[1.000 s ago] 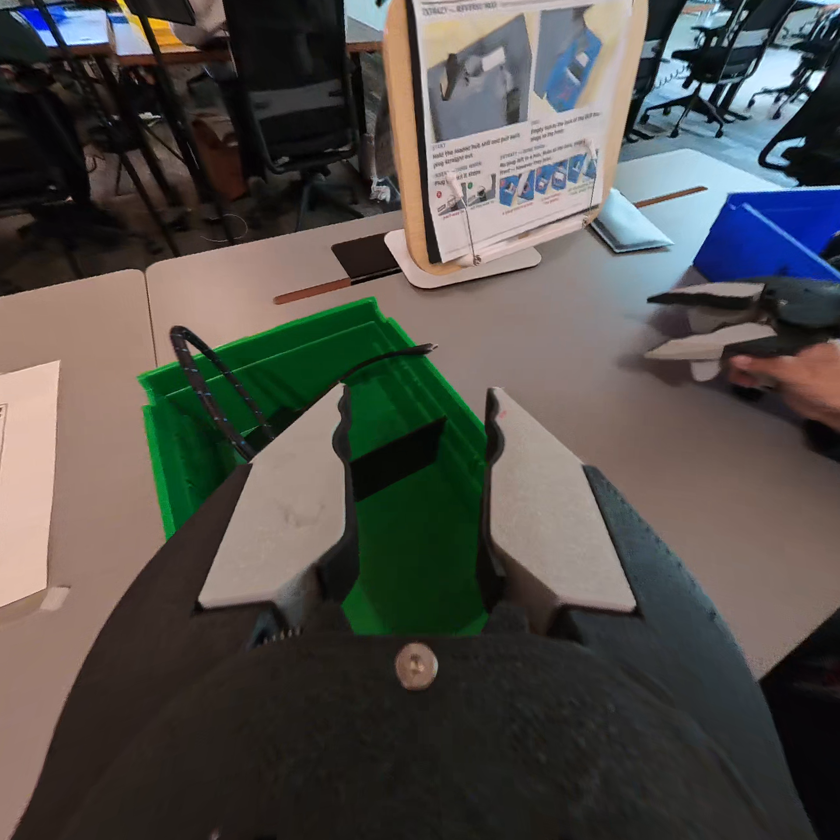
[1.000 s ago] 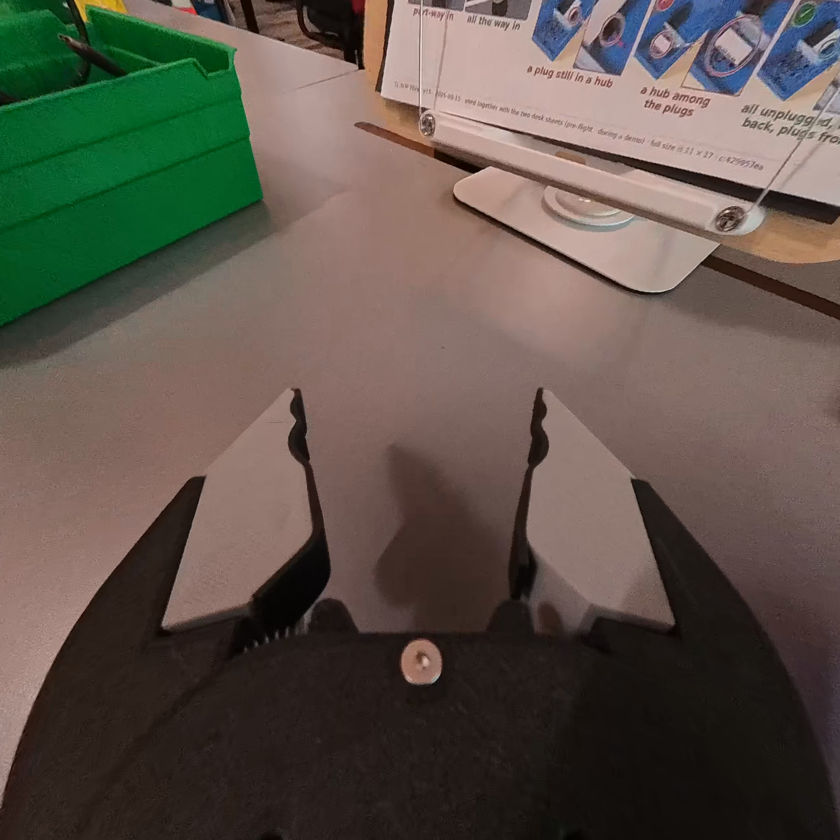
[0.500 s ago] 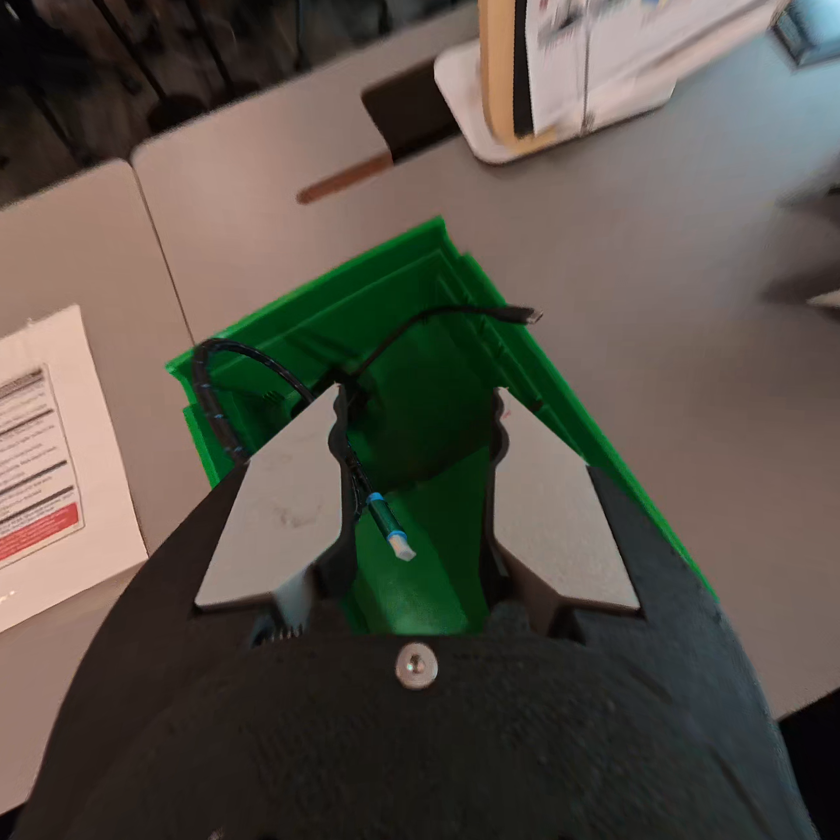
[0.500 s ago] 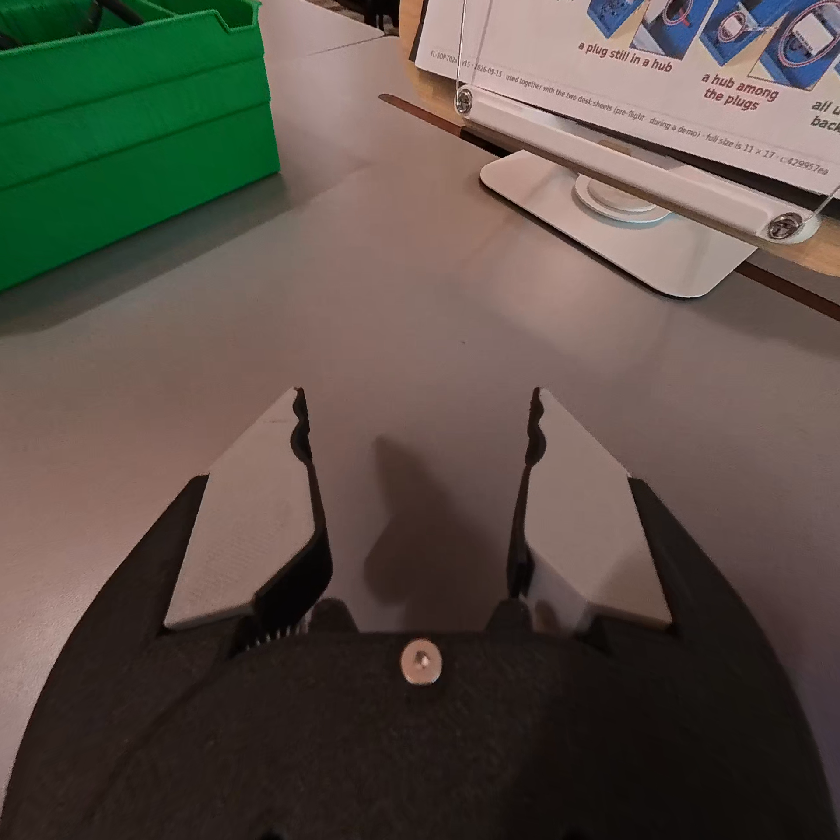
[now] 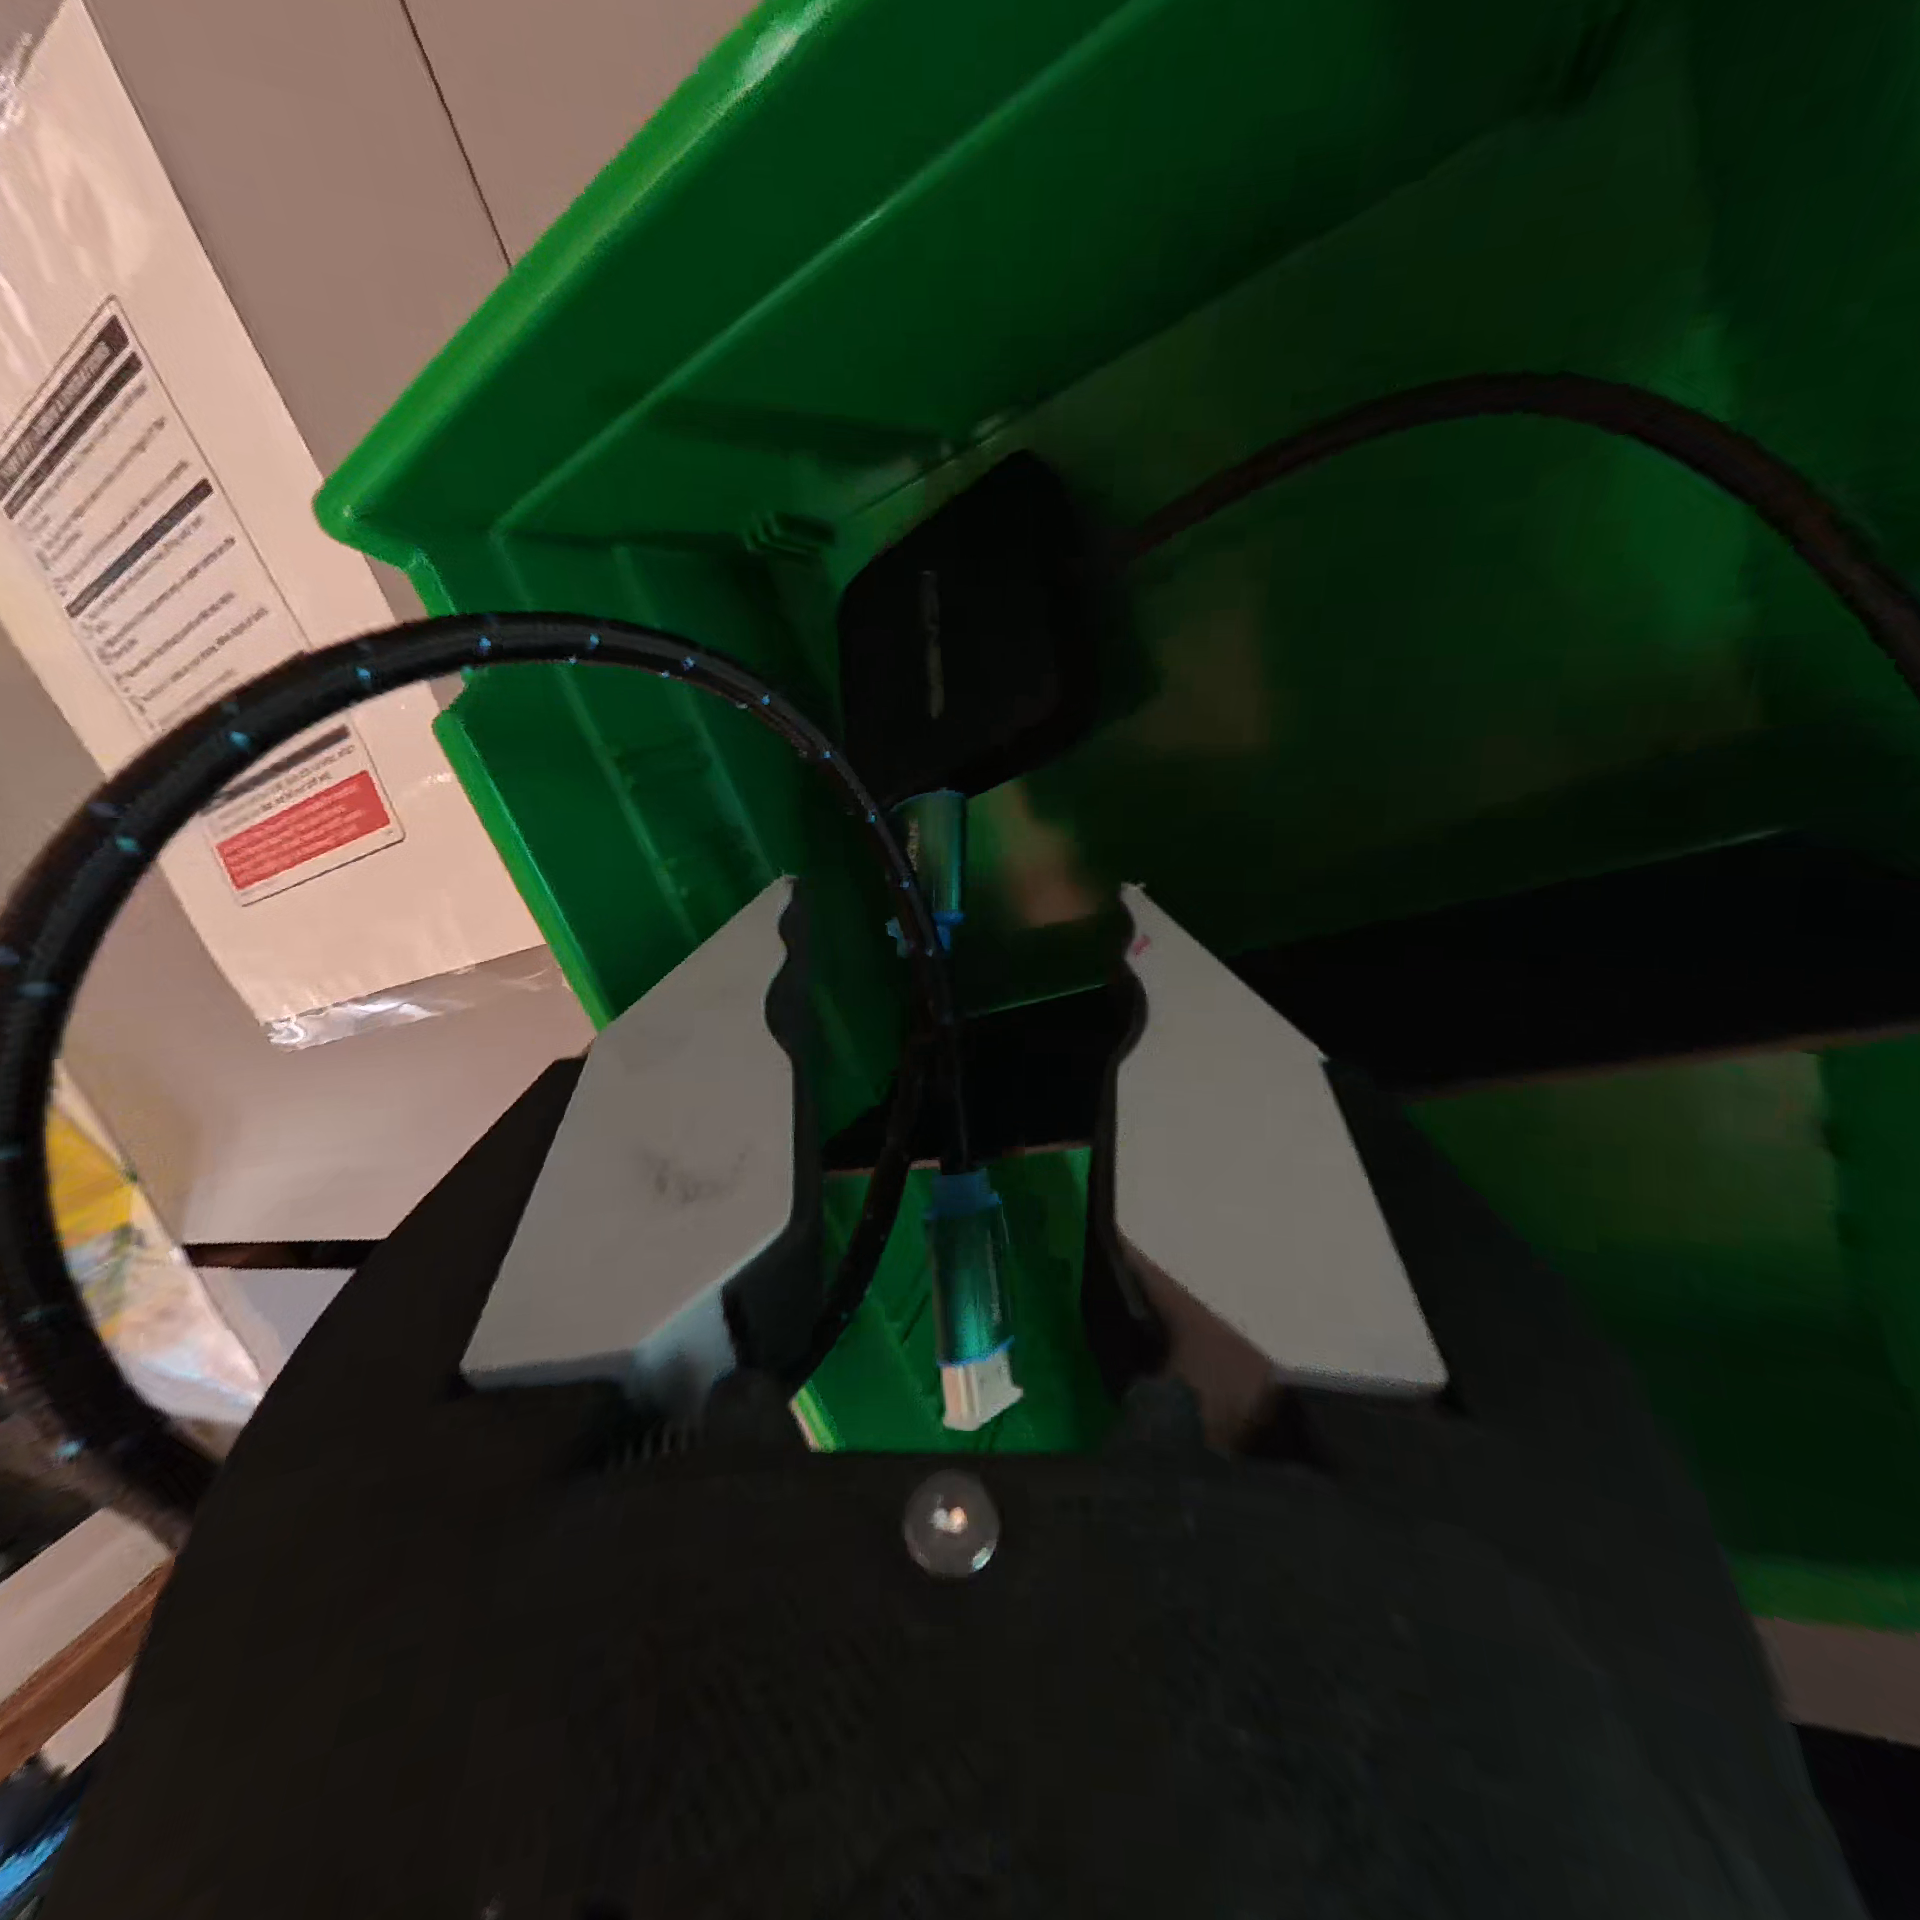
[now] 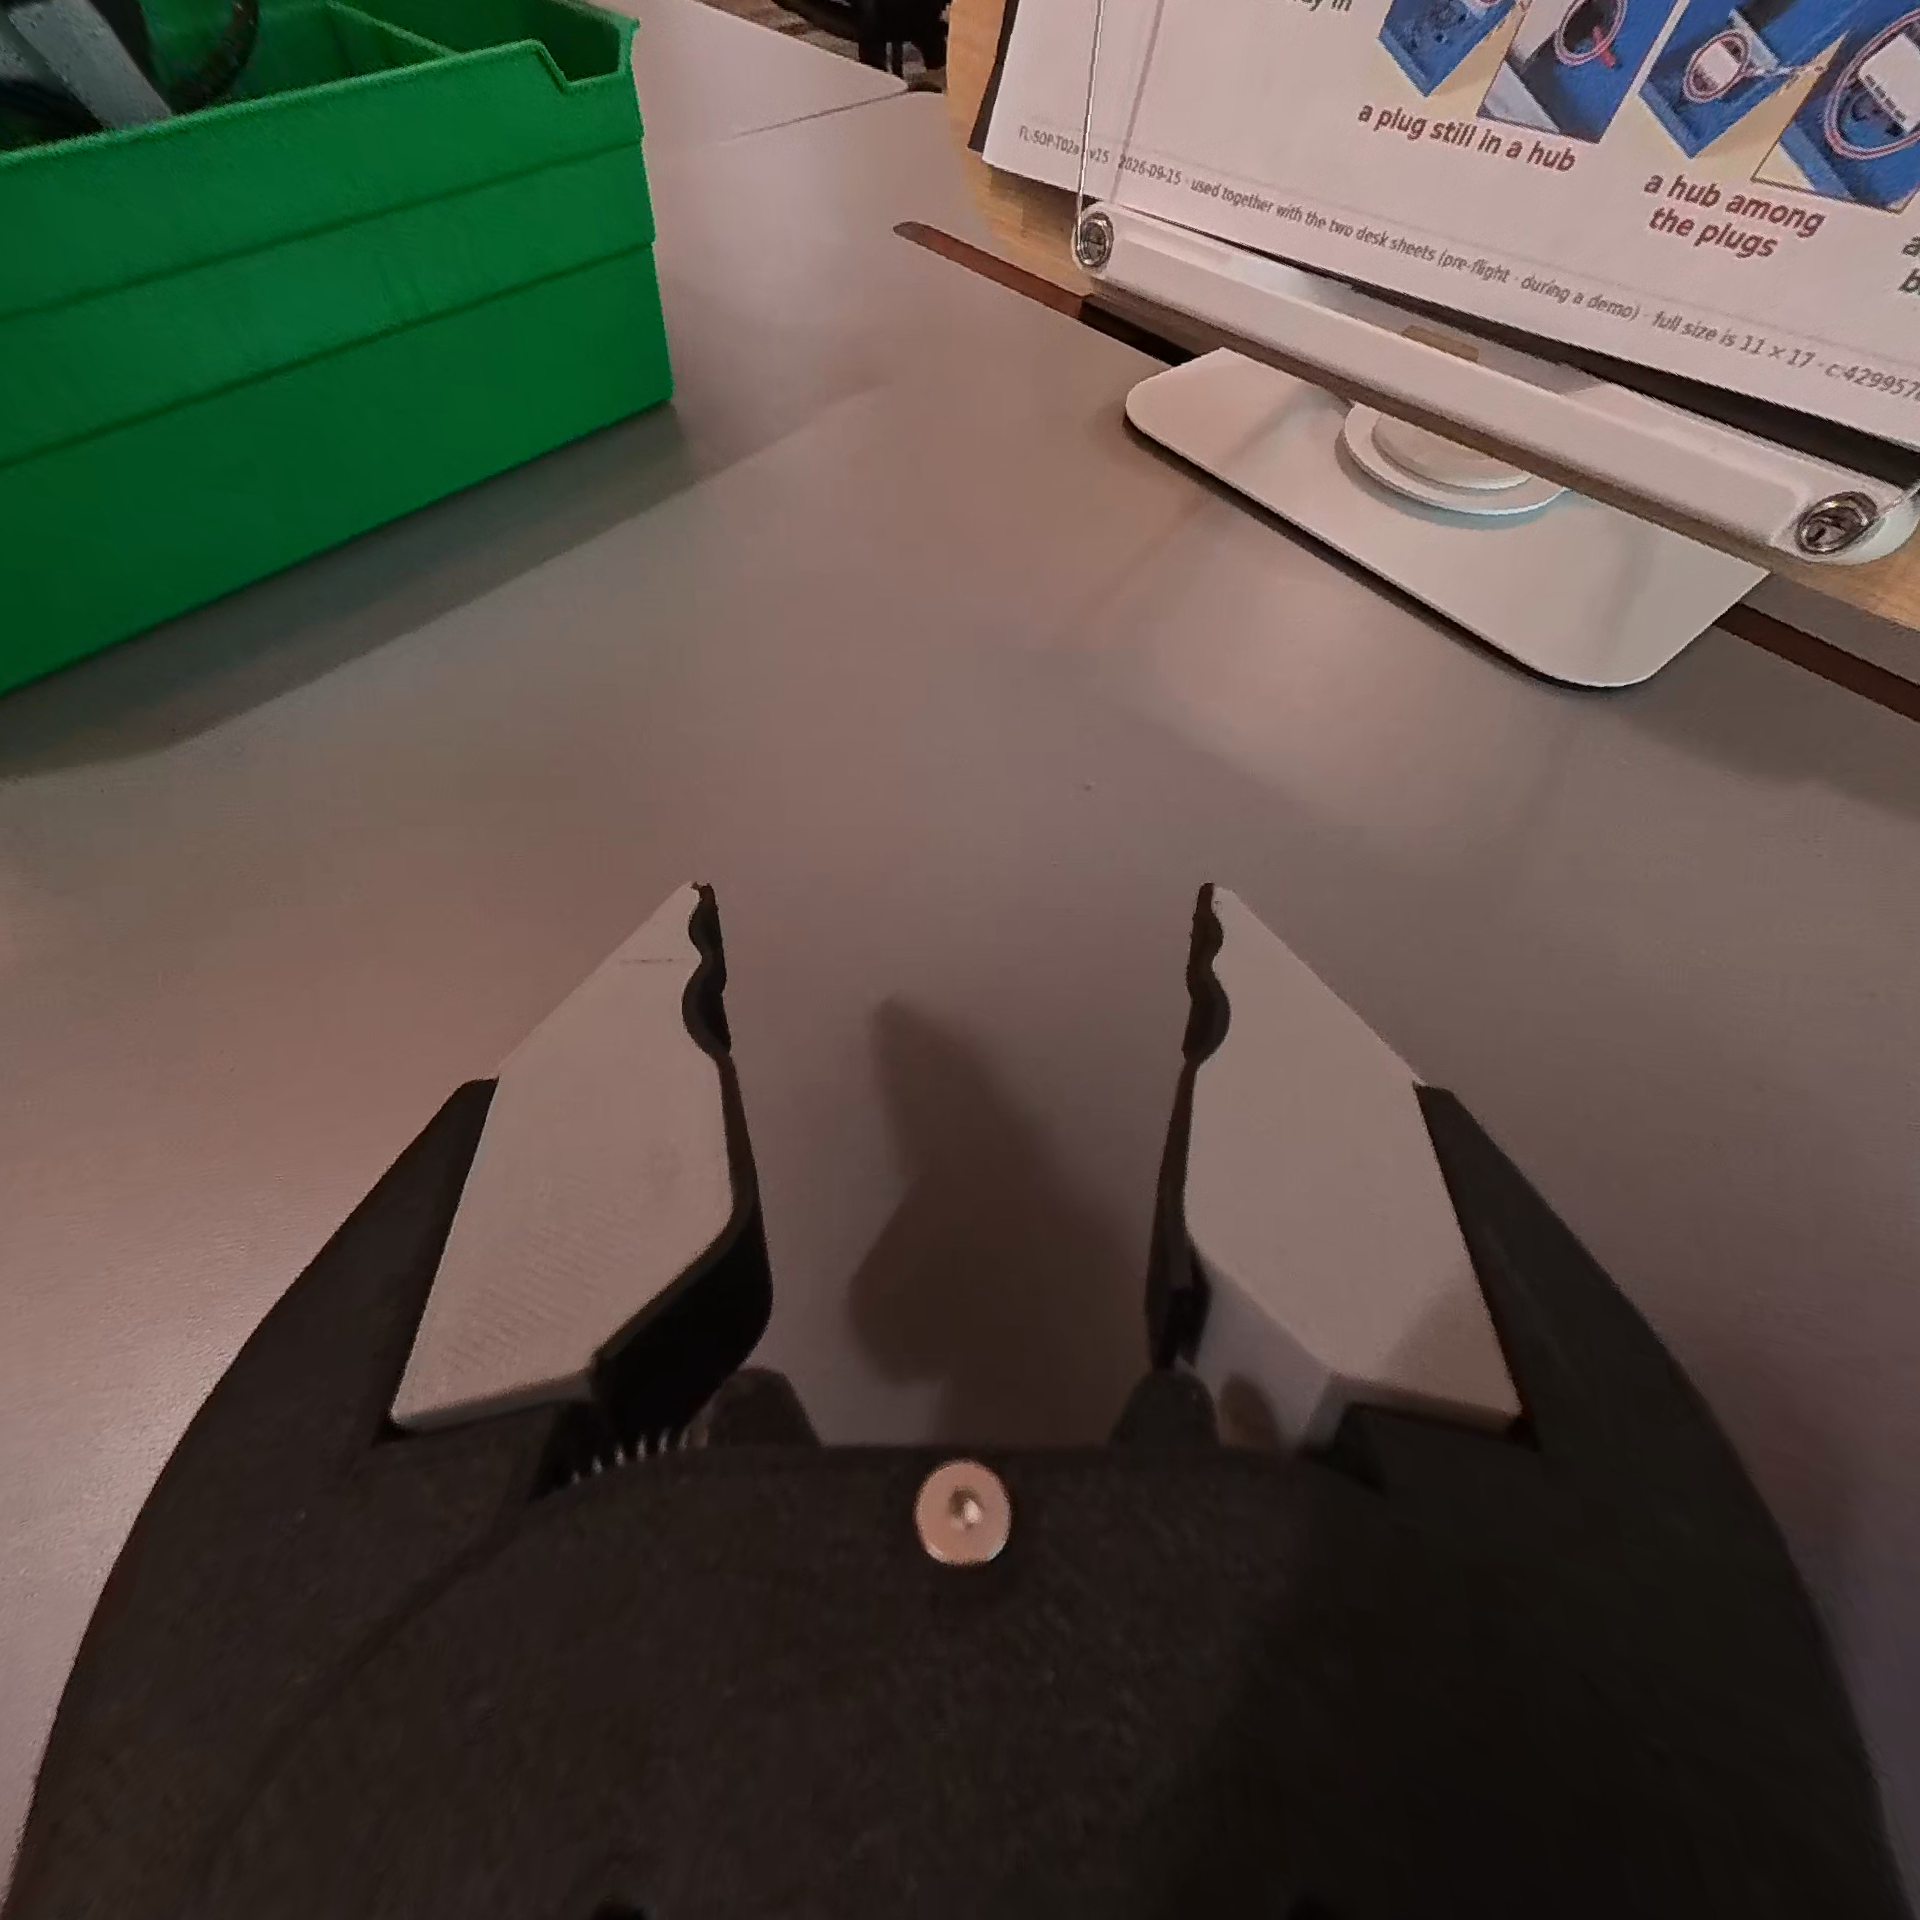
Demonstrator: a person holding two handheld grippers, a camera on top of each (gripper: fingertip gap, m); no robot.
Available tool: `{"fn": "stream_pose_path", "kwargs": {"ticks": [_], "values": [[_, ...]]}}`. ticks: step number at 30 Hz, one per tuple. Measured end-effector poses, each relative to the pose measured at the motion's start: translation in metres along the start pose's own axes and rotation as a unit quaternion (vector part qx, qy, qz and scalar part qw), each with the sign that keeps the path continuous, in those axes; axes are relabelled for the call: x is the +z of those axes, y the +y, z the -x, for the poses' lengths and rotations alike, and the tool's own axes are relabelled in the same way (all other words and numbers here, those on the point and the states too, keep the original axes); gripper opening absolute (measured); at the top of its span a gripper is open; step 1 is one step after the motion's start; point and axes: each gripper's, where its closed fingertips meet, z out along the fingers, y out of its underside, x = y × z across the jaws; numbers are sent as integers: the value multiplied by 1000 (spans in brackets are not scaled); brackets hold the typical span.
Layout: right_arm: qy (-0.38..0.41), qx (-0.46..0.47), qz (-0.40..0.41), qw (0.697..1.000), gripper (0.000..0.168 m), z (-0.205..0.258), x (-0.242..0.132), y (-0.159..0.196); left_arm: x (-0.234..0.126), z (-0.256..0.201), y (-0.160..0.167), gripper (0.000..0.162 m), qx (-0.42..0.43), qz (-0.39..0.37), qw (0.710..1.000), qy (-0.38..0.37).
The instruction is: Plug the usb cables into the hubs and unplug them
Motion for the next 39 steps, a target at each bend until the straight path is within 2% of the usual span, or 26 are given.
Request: {"fn": "stream_pose_path", "kwargs": {"ticks": [2,4,8,11,13,16,21,25,29,32,36,37,39], "values": [[3,-2,3,1000,86,0,1,0,8,4,10,51,13,30,999,-21],[7,-3,5,1000,83,0,1,0,14,13,16,32,36,56,996,-57],[6,1,4,1000,79,0,0,-2,19,18,20,14,79,81,990,-82],[4,5,2,1000,77,0,0,-4,19,22,21,14,129,94,980,-115],[2,6,0,1000,76,0,-1,-5,13,22,14,13,138,69,980,-126],[2,4,-3,1000,74,1,-3,-7,-12,24,-6,13,137,-11,981,-139],[-22,-1,-10,1000,71,10,-3,-12,-84,28,-33,13,149,-163,958,-185],[-81,8,-35,996,68,28,-8,-23,-155,-7,-51,13,176,-329,905,-205],[-152,32,-91,984,64,45,-24,-44,-199,-90,-55,13,245,-453,841,-165],[-205,75,-136,966,65,49,-42,-62,-210,-158,-50,13,320,-504,791,-131],[-287,161,-195,924,68,44,-71,-85,-216,-238,-38,13,430,-548,713,-78],[-304,172,-206,914,71,42,-78,-90,-215,-254,-34,13,453,-551,699,-58],[-348,182,-219,893,64,45,-94,-95,-213,-275,-29,13,483,-549,681,-35]]}}
